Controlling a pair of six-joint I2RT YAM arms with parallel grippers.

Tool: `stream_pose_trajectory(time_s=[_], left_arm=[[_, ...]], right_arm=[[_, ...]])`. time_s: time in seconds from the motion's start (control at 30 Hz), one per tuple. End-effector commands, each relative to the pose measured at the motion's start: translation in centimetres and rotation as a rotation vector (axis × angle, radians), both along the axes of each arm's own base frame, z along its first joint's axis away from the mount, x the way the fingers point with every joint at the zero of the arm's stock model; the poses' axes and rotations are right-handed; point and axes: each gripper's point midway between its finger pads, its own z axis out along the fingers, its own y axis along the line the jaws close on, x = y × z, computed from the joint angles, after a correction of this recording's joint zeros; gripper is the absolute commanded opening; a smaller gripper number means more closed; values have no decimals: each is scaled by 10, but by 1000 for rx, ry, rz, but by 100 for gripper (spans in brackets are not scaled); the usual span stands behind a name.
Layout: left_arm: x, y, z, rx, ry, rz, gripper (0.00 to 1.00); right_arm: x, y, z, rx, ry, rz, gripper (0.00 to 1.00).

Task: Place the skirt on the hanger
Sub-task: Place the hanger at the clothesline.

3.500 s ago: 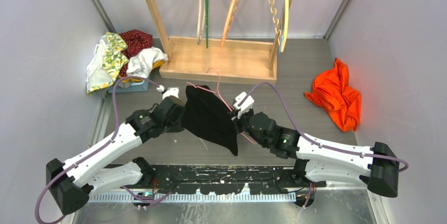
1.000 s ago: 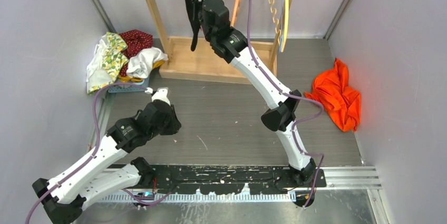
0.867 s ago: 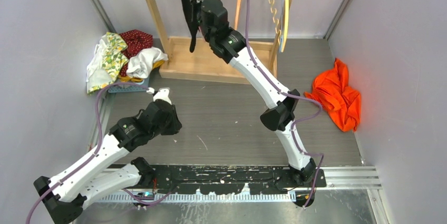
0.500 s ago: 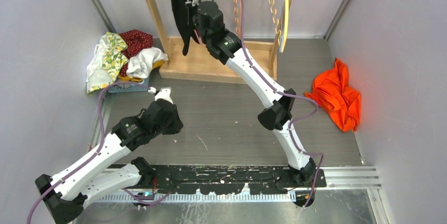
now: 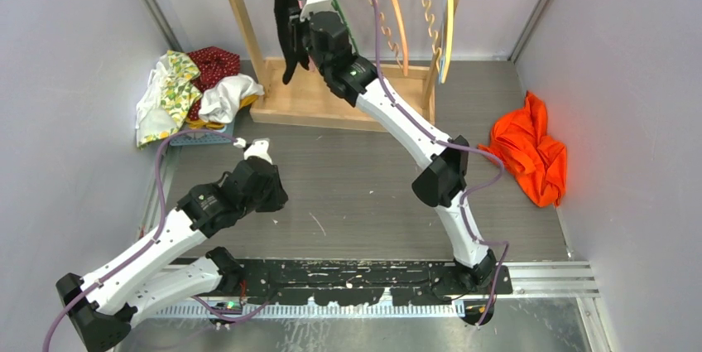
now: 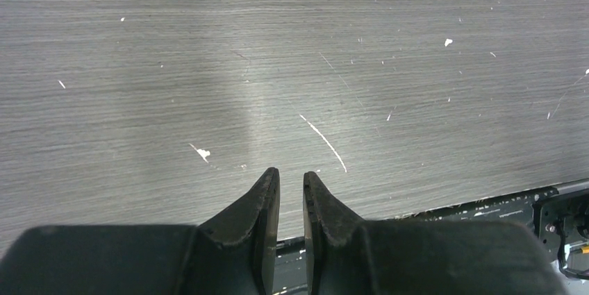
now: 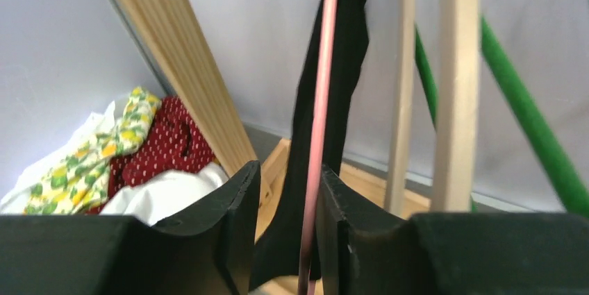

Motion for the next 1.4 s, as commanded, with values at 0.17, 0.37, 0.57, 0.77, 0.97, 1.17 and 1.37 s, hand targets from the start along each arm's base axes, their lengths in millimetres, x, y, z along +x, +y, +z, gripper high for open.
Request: stream_pose_trajectory(time_s=[0.17, 0.37, 0.57, 0.77, 0.97, 1.17, 1.37], left_arm=[[8, -3, 4, -17, -30, 17, 20], [20, -5, 10, 1, -57, 29, 22], [76, -8, 35, 54, -171, 89, 29], [142, -13, 81, 121, -331, 116, 40], [188, -38, 111, 77, -441, 80, 42], [222, -42, 114, 180, -529, 69, 43], [245, -18, 116, 266, -624, 136, 42]], right_arm=[[-63, -21, 35, 25, 16, 157, 48], [-97, -45, 25, 20, 63, 194, 51], [-133, -80, 27, 48, 59, 202, 53], [-150, -110, 13, 16, 87, 166, 54], [-164, -131, -2, 4, 110, 145, 53], [-176, -148, -22, -5, 143, 136, 52], [-184, -160, -37, -20, 169, 132, 51]])
